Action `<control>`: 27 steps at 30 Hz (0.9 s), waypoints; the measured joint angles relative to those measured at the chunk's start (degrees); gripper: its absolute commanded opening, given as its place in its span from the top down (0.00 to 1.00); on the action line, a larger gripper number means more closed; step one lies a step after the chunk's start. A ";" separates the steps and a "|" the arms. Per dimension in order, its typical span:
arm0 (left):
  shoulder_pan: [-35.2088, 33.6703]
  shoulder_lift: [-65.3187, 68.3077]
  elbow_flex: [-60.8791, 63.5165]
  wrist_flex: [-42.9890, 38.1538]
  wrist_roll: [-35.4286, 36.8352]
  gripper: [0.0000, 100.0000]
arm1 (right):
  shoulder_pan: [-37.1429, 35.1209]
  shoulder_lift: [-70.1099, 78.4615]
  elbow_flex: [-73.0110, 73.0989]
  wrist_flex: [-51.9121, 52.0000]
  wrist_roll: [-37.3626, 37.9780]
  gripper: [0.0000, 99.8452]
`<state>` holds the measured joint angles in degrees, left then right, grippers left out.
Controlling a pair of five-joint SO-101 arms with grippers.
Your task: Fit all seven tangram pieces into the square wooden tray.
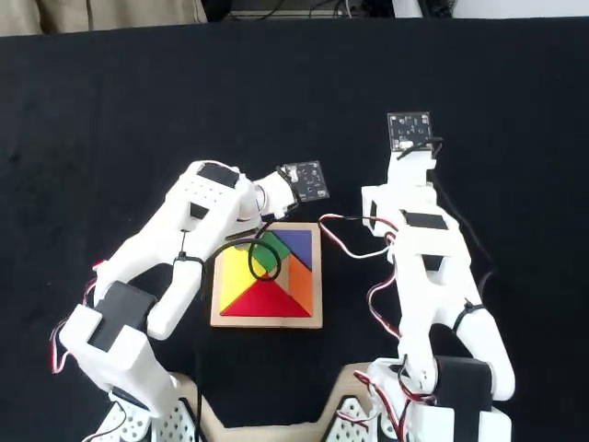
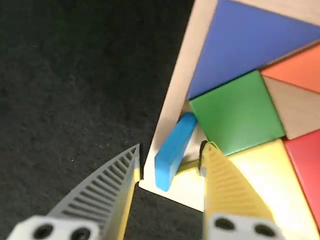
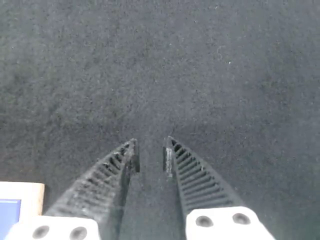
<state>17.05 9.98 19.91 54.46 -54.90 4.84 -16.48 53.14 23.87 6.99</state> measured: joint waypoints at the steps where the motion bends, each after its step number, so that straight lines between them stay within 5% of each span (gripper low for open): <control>1: 0.00 0.00 0.00 -0.09 0.09 0.79 | 0.00 0.00 0.00 0.00 0.00 0.91; 27: 0.53 -14.15 1.76 7.38 1.05 0.79 | 0.00 0.00 0.00 0.00 0.00 0.91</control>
<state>17.58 -4.18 21.67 61.85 -53.85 4.84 -16.48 53.14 23.87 6.99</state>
